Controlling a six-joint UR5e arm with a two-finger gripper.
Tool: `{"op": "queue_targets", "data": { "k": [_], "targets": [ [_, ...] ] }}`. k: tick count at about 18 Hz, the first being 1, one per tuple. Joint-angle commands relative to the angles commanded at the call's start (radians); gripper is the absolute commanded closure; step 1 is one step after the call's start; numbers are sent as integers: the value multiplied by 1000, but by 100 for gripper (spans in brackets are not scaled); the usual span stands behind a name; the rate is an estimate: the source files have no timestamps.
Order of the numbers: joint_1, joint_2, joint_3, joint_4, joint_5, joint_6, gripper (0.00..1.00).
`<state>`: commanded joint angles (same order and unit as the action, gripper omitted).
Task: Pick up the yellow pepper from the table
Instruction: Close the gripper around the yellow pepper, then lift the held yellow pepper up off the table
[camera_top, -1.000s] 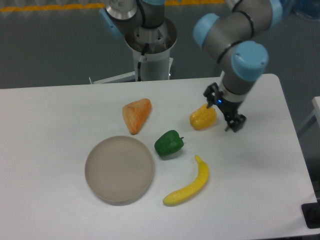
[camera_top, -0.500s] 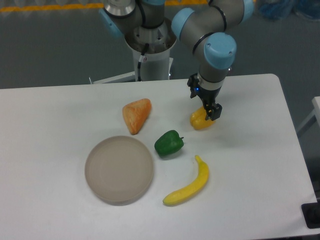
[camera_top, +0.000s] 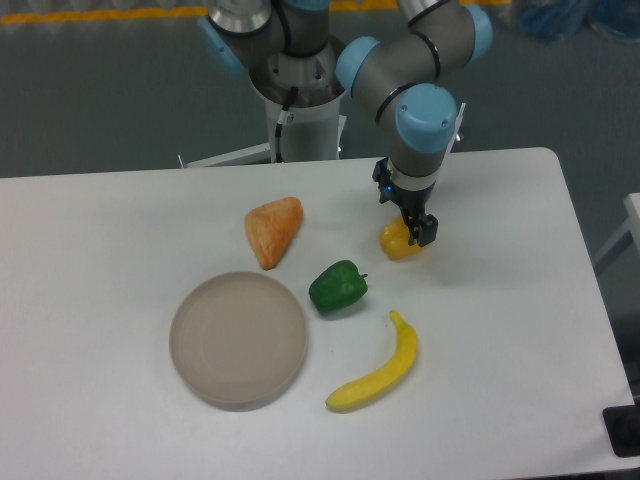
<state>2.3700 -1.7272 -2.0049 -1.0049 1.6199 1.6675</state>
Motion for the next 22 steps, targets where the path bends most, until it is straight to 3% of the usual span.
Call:
{"op": "queue_targets", "data": {
  "k": [10, 11, 12, 13, 14, 15, 18, 22],
  "targets": [
    [0, -41, 0, 20, 6, 15, 0],
    [-2, -43, 1, 20, 8, 14, 3],
    [-2, -46, 2, 19, 8, 15, 31],
    [0, -45, 2, 19, 8, 15, 42],
    [0, -43, 6, 19, 8, 15, 66],
    [0, -41, 15, 17, 9, 17, 77],
    [0, -31, 60, -23, 46, 3, 83],
    [0, -22, 139, -125, 98, -2, 83]
  ]
}}
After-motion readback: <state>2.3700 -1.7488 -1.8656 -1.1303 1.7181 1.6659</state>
